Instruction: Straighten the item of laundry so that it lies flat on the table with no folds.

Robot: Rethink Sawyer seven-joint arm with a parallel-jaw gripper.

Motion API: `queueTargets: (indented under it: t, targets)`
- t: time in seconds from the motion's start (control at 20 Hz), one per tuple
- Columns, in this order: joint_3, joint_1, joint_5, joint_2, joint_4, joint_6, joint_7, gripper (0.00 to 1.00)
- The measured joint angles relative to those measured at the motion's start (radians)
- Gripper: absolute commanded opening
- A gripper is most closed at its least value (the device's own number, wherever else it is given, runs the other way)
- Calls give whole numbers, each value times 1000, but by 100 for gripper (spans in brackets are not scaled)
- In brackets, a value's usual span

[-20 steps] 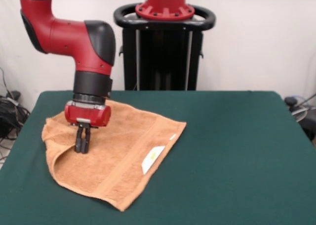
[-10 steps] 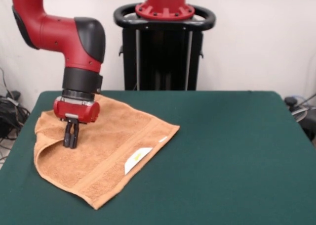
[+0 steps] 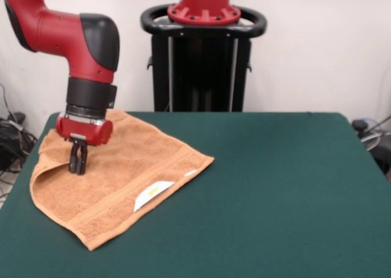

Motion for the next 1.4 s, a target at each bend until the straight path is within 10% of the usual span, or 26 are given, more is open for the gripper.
queueTargets:
  t: [1.4]
  targets:
    - [-67, -29, -116, -68, 72, 183, 0, 0]
